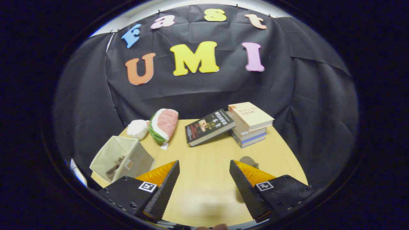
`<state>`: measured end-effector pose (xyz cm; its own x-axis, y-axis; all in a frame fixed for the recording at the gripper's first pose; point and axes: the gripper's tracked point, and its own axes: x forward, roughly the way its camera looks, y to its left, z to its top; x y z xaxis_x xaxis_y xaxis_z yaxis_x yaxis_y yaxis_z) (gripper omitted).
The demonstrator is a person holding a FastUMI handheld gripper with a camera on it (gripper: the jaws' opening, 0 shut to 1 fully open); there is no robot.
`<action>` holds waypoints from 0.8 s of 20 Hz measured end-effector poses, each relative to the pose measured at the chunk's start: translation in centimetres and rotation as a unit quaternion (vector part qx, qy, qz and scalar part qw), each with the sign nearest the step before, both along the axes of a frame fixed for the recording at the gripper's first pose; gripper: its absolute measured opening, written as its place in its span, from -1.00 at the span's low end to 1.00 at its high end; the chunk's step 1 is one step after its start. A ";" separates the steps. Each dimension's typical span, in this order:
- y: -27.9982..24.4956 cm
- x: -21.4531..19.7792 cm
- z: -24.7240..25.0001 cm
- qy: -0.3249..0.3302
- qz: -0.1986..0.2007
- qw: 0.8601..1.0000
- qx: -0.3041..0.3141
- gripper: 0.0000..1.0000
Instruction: Open the storage box then place both shoes into the box .Put the left shoe in first, then the right shoe, with the right side of both shoes facing outward in a uniform manner.
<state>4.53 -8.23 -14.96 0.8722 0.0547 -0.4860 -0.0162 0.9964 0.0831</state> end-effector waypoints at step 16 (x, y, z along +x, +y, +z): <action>-12.8 5.2 -18.9 0.155 -0.020 0.988 -0.003 0.57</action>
<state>9.72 -21.04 -33.85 0.6832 0.0192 -0.7300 0.0492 0.9962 0.0723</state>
